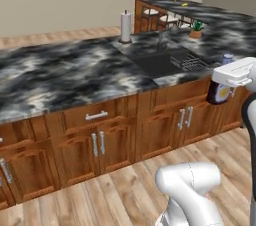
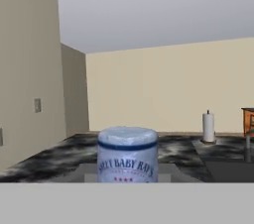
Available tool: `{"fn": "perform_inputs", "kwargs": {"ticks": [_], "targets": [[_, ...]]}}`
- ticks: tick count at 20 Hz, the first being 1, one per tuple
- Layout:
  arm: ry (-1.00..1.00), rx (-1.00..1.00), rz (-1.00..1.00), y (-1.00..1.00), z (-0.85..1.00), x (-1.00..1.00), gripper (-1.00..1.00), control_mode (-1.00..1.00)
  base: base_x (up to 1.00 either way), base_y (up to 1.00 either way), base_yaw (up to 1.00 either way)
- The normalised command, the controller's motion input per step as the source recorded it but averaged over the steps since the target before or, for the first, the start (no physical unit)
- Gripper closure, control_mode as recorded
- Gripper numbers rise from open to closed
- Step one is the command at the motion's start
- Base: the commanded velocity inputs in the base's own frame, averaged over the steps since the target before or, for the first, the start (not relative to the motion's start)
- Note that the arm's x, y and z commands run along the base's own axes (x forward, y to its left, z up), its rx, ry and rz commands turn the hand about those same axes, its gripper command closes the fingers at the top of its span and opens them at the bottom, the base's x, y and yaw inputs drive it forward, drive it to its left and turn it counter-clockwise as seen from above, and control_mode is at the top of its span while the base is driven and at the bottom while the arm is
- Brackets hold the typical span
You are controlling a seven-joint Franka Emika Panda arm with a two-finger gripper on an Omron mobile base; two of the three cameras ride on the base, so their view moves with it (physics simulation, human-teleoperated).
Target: Move the condiment bottle and oil and vinegar bottle from the cabinet to the dining counter.
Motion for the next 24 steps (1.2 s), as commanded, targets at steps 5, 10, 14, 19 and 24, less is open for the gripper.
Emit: {"fn": "perform_inputs", "kwargs": {"ticks": [5, 10, 14, 19, 24], "targets": [[0.0, 0.0, 0.0, 0.0, 0.0, 0.0, 1.0, 1.0, 0.49, -0.94, 0.15], [0.0, 0.0, 0.0, 0.0, 0.0, 0.0, 1.0, 1.0, 0.52, -0.97, 0.14], [0.0, 0.0, 0.0, 0.0, 0.0, 0.0, 1.0, 1.0, 0.52, -1.0, 0.15], [0.0, 0.0, 0.0, 0.0, 0.0, 0.0, 1.0, 1.0, 0.53, -0.99, 0.15], [0.0, 0.0, 0.0, 0.0, 0.0, 0.0, 1.0, 1.0, 0.56, -0.98, 0.15]]}}
